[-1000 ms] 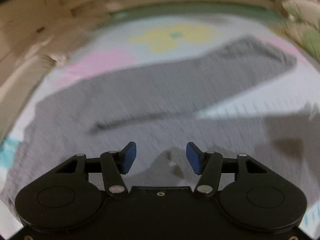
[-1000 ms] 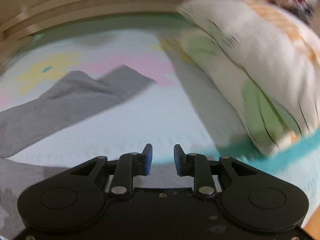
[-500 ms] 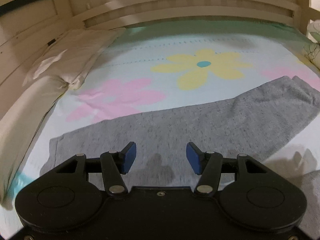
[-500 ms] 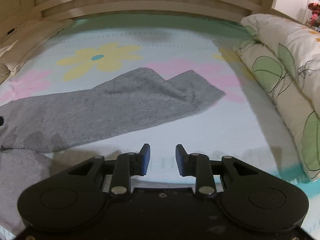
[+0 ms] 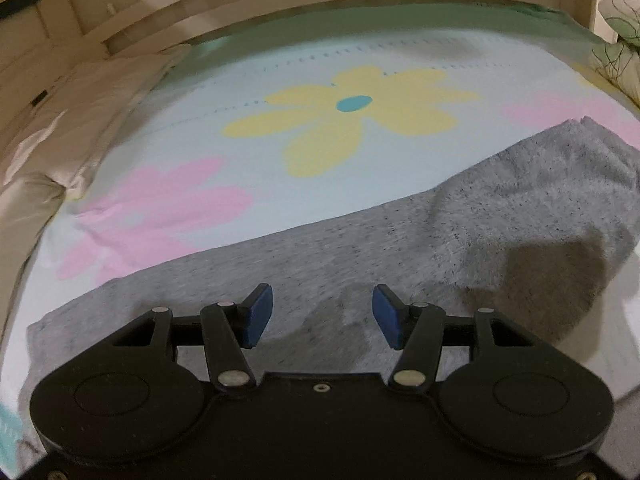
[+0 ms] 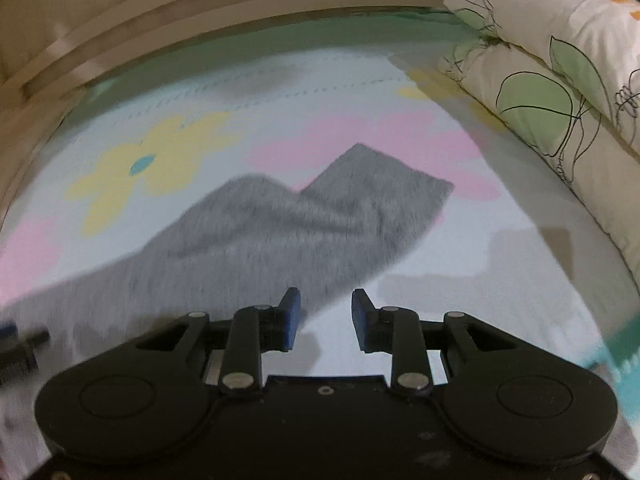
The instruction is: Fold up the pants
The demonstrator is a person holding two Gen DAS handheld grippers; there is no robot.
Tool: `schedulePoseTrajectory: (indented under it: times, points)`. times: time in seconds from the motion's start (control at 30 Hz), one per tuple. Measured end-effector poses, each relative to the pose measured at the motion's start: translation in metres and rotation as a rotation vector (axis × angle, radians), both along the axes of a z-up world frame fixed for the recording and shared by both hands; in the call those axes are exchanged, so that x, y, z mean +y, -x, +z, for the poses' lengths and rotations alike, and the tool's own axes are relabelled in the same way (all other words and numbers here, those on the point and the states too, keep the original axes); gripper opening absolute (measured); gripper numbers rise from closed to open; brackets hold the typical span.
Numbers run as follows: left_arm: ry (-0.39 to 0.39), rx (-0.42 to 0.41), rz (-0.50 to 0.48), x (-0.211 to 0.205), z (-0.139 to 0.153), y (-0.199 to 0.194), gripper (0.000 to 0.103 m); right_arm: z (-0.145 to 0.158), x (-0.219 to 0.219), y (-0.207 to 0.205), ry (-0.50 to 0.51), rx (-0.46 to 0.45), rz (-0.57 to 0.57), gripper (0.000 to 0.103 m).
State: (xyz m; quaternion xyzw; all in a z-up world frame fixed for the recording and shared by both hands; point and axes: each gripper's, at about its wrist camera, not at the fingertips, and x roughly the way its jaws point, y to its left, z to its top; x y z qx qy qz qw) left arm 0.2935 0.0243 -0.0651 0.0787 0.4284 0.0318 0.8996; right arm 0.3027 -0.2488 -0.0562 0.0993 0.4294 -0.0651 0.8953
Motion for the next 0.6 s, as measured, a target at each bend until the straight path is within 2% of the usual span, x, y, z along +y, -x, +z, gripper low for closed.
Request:
schedulePoseTrajectory:
  times: [0.1, 0.27, 0.33, 0.47, 0.6]
  points:
    - [0.024, 0.022, 0.01, 0.002, -0.012, -0.013, 0.062, 0.001, 0.003, -0.036, 0.012, -0.006, -0.012, 0.032]
    - [0.031, 0.069, 0.035, 0.012, -0.043, -0.025, 0.063, 0.004, 0.022, -0.094, 0.079, -0.011, 0.035, 0.032]
    - [0.05, 0.015, 0.032, 0.017, -0.047, -0.021, 0.064, -0.001, 0.026, -0.116, 0.066, 0.002, 0.02, 0.032]
    - [0.048, 0.012, -0.006, 0.019, -0.048, -0.023, 0.065, -0.018, 0.032, -0.147, 0.008, 0.046, -0.01, 0.032]
    - [0.074, 0.013, 0.014, 0.023, -0.05, -0.026, 0.069, -0.037, 0.045, -0.163, 0.071, 0.068, -0.06, 0.032]
